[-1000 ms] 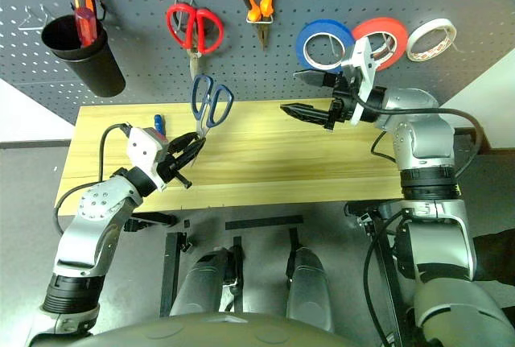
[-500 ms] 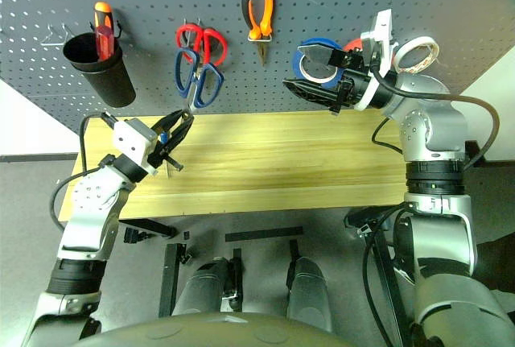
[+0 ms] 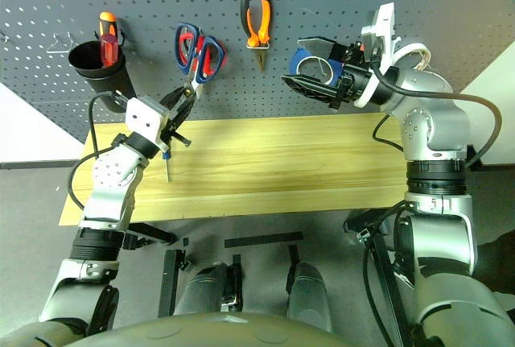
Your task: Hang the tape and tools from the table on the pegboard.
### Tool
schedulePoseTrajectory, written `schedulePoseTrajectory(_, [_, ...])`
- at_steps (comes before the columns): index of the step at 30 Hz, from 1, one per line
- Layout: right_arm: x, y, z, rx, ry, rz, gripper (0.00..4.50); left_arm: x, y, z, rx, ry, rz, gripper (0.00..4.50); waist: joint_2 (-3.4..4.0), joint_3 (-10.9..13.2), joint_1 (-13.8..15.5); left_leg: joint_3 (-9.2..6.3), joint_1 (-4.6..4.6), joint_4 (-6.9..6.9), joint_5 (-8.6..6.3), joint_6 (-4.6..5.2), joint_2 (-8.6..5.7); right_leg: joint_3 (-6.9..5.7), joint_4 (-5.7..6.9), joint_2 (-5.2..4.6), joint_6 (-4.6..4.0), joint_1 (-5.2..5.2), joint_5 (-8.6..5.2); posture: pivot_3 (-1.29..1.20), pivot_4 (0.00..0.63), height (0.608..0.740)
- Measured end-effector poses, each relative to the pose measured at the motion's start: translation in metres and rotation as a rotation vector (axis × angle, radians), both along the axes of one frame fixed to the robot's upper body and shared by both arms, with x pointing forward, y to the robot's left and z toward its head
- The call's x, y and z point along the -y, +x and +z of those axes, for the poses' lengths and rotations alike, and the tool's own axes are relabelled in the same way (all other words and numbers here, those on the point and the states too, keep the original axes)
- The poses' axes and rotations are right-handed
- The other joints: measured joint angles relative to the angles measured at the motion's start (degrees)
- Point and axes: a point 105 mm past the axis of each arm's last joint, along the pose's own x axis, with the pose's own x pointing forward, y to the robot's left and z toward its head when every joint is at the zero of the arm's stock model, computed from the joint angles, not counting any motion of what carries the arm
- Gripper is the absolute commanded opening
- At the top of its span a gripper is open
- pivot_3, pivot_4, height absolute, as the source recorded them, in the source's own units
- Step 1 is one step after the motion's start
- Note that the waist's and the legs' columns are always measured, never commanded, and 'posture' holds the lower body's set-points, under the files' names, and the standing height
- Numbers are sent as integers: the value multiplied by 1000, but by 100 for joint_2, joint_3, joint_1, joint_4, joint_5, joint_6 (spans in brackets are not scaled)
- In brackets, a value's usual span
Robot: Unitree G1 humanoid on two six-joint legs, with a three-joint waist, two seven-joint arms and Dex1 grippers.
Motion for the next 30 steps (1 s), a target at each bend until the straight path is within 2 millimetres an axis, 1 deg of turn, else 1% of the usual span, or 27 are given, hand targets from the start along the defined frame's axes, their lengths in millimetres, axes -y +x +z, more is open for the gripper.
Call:
schedulePoseTrajectory(7, [0, 0, 0, -6, 1, -1, 4500, -3, 17, 0, -26, 2, 66, 543, 1, -13, -10, 0, 0, 2, 0, 0, -1, 0, 1, 0, 0, 2, 0, -68, 104, 740])
schedulePoseTrajectory(13, [0, 1, 0, -6, 2, -7, 4500, -6, 31, -14, -90, 5, 99, 543, 0, -43, -24, 0, 1, 2, 0, 0, -3, 0, 2, 0, 0, 2, 0, -79, 102, 740])
schedulePoseTrajectory(16, [1, 1, 0, -5, 2, -10, 4500, -2, 34, -18, -113, 3, 89, 543, -1, -54, -22, 0, 1, 3, 0, 0, -4, 0, 2, 0, 0, 2, 0, -81, 103, 740])
schedulePoseTrajectory(18, [1, 1, 0, -5, 2, -11, 4500, 1, 35, -20, -122, 4, 79, 1268, 0, -61, -27, 0, 1, 3, 0, 0, -4, 0, 2, 0, 0, 3, 0, -83, 101, 740])
schedulePoseTrajectory(19, [1, 1, 0, -5, 2, -12, 4500, 2, 35, -22, -129, 5, 74, 1491, 2, -71, -28, 0, 1, 3, 0, 0, -4, 0, 2, 0, 0, 3, 0, -83, 101, 740])
schedulePoseTrajectory(21, [1, 2, 0, -5, 3, -16, 4500, 4, 37, -25, -140, 4, 68, 2073, 3, -94, -30, -1, 2, 3, 0, 0, -4, 0, 3, 0, 0, 3, 0, -82, 101, 740])
schedulePoseTrajectory(23, [2, 2, 1, -4, 1, -22, 4500, 4, 38, -25, -145, 3, 70, 2744, 3, -111, -34, -1, 4, 3, 0, 0, -4, 0, 4, 0, 0, 4, 0, -81, 99, 740])
schedulePoseTrajectory(25, [3, 2, 1, -1, -3, -27, 4500, 3, 43, -21, -137, -1, 85, 3447, 0, -127, -32, -1, 5, 6, 0, 0, -4, 0, 4, 0, 0, 7, 1, -76, 99, 740])
schedulePoseTrajectory(28, [4, 1, 2, 7, -11, -33, 4500, -1, 45, -8, -82, -14, 112, 4471, 1, -140, -34, -1, 8, 5, 0, 0, -5, 1, 4, -1, 0, 10, 1, -70, 100, 740])
schedulePoseTrajectory(30, [5, -1, 2, 13, -21, -41, 4500, -3, 43, -3, -61, -32, 108, 4493, 2, -147, -34, -2, 9, 4, 0, 0, -5, 1, 4, -1, 0, 10, 1, -60, 106, 740])
